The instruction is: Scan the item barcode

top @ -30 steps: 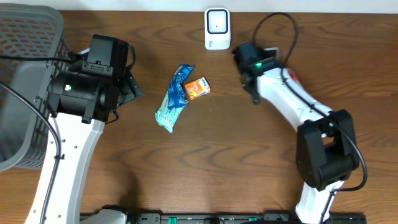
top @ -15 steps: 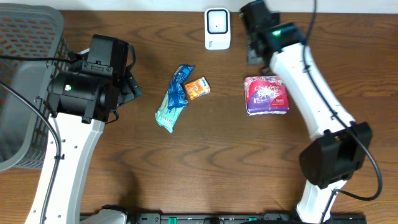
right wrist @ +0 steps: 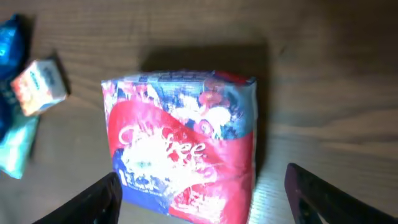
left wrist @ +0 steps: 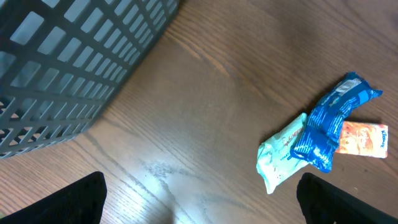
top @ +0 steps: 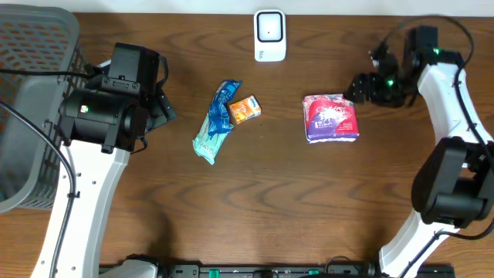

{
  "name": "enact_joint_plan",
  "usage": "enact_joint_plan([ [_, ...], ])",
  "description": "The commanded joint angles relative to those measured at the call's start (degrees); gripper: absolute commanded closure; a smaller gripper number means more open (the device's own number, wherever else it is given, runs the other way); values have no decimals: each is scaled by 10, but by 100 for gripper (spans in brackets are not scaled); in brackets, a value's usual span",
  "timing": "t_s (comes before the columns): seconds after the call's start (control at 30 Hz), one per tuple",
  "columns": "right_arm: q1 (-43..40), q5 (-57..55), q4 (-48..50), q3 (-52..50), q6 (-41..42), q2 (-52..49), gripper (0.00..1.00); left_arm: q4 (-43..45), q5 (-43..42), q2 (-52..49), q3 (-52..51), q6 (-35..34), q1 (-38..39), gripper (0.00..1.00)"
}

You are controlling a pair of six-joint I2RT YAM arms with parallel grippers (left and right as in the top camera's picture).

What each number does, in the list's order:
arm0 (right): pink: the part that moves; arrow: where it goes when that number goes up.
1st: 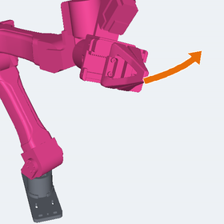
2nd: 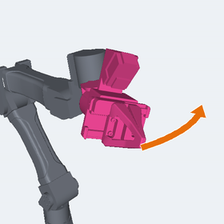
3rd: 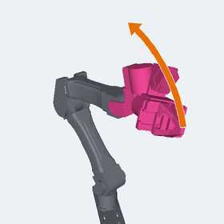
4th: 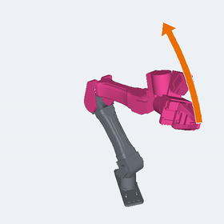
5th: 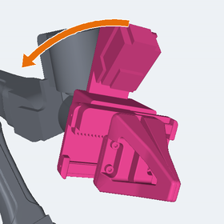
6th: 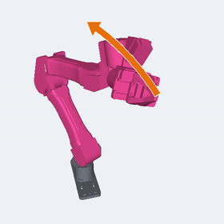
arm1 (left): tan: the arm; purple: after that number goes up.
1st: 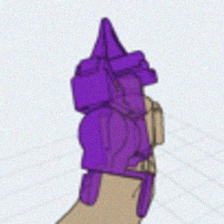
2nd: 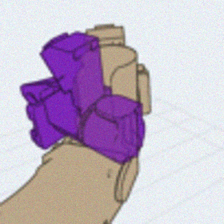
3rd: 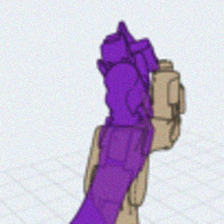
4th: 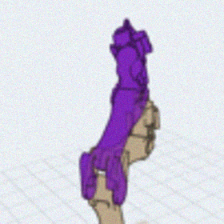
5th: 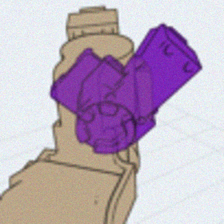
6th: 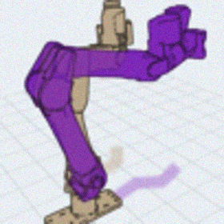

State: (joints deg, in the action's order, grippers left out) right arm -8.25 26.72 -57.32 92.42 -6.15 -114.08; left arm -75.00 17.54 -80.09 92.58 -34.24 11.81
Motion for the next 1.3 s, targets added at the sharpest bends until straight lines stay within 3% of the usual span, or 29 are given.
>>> enact_joint_plan([
  [0.0, -13, 113, 43, -59, -38, -4, 22, -2, 12, -2, 4, 6, -2, 2],
  [0.47, -14, 114, 217, -229, 14, -4, 42, -2, 12, -2, 4, 6, -2, 2],
  [0.7, 3, 131, 219, -234, 36, -4, 82, -2, 12, -2, 4, 6, -2, 2],
  [0.83, 20, 207, 244, -234, 43, -4, 89, -2, 12, -2, 4, 6, -2, 2],
  [0.9, 32, 230, 271, -234, 74, -4, 98, -2, 12, -2, 4, 6, -2, 2],
  [1.13, 78, 268, 380, -224, 203, -3, 99, -2, 12, -2, 4, 6, -2, 2],
  [1.27, 103, 282, 490, -189, 336, -1, 99, -2, 12, -2, 4, 6, -2, 2],
])
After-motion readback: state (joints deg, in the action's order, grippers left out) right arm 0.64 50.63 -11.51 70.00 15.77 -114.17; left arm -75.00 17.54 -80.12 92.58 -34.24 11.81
